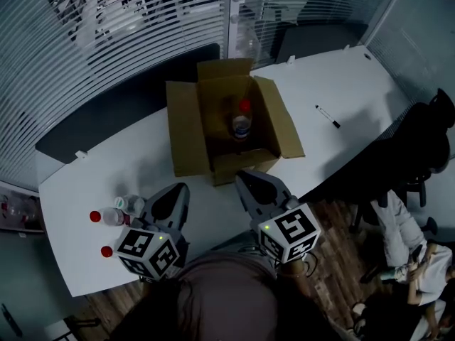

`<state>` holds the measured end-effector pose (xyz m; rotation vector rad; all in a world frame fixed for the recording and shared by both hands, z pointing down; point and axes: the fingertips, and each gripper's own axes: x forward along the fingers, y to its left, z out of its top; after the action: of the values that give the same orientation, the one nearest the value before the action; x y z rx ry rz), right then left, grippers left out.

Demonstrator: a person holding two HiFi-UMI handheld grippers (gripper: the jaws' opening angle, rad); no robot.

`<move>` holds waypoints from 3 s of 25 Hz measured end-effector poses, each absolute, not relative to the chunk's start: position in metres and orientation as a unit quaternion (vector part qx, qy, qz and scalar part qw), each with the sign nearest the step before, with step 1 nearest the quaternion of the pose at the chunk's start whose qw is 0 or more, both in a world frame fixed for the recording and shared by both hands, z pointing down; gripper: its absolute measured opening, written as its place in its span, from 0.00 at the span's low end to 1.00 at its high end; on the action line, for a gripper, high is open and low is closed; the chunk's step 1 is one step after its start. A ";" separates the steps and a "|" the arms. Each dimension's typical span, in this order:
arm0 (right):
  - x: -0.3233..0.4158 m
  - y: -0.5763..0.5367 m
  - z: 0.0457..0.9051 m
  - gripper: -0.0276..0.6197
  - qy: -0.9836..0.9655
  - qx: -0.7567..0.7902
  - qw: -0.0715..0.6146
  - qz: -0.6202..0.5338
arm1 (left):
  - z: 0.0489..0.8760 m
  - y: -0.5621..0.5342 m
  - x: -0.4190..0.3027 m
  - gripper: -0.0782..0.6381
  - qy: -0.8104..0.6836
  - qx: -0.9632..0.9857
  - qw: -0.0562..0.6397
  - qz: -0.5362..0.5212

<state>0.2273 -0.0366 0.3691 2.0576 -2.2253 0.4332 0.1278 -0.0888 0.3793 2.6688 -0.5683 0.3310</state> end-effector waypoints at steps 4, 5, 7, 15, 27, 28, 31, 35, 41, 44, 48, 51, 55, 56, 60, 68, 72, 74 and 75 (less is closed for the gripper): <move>0.243 -0.042 0.367 0.09 -0.724 0.675 0.042 0.136 | 0.380 -0.092 0.136 0.12 -0.210 0.951 0.198 0.111; 0.247 -0.044 0.367 0.10 -0.724 0.676 0.043 0.135 | 0.381 -0.093 0.138 0.12 -0.213 0.950 0.199 0.113; 0.255 -0.048 0.367 0.10 -0.723 0.677 0.044 0.132 | 0.382 -0.094 0.141 0.12 -0.217 0.948 0.201 0.117; 0.280 -0.066 0.364 0.10 -0.725 0.676 0.054 0.115 | 0.387 -0.104 0.149 0.12 -0.239 0.943 0.206 0.109; 0.318 -0.103 0.366 0.10 -0.716 0.686 0.069 0.109 | 0.392 -0.119 0.151 0.12 -0.260 0.937 0.207 0.106; 0.321 -0.105 0.365 0.10 -0.715 0.687 0.071 0.109 | 0.393 -0.119 0.151 0.12 -0.262 0.936 0.209 0.106; 0.329 -0.114 0.364 0.10 -0.714 0.688 0.076 0.108 | 0.391 -0.121 0.151 0.12 -0.268 0.934 0.213 0.105; 0.338 -0.125 0.363 0.13 -0.712 0.688 0.091 0.105 | 0.395 -0.124 0.150 0.12 -0.274 0.931 0.215 0.106; 0.351 -0.144 0.374 0.19 -0.711 0.683 0.126 0.112 | 0.400 -0.125 0.153 0.12 -0.272 0.930 0.221 0.112; 0.355 -0.155 0.385 0.22 -0.711 0.677 0.145 0.126 | 0.401 -0.129 0.154 0.12 -0.277 0.929 0.222 0.107; 0.360 -0.167 0.400 0.24 -0.709 0.670 0.162 0.148 | 0.404 -0.132 0.154 0.12 -0.281 0.927 0.224 0.111; 0.363 -0.173 0.411 0.25 -0.705 0.668 0.172 0.165 | 0.408 -0.134 0.153 0.12 -0.284 0.925 0.227 0.113; 0.367 -0.180 0.420 0.29 -0.696 0.670 0.185 0.180 | 0.411 -0.136 0.153 0.12 -0.285 0.923 0.228 0.119; 0.368 -0.182 0.423 0.29 -0.693 0.671 0.191 0.181 | 0.412 -0.137 0.153 0.12 -0.285 0.923 0.228 0.121; 0.373 -0.190 0.433 0.33 -0.686 0.668 0.217 0.190 | 0.414 -0.139 0.153 0.12 -0.286 0.922 0.230 0.125; 0.379 -0.200 0.453 0.33 -0.663 0.662 0.274 0.215 | 0.416 -0.141 0.153 0.12 -0.289 0.920 0.238 0.114; 0.379 -0.203 0.458 0.33 -0.658 0.658 0.291 0.223 | 0.415 -0.141 0.153 0.12 -0.288 0.920 0.237 0.116; 0.381 -0.204 0.462 0.33 -0.652 0.658 0.302 0.227 | 0.415 -0.141 0.153 0.12 -0.288 0.921 0.237 0.115; 0.382 -0.204 0.464 0.33 -0.648 0.658 0.310 0.227 | 0.416 -0.141 0.153 0.12 -0.288 0.921 0.238 0.116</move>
<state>0.3819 -0.2038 0.4638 1.7371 -1.7103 0.6000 0.1527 -0.1409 0.4157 2.5225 -0.7885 0.3169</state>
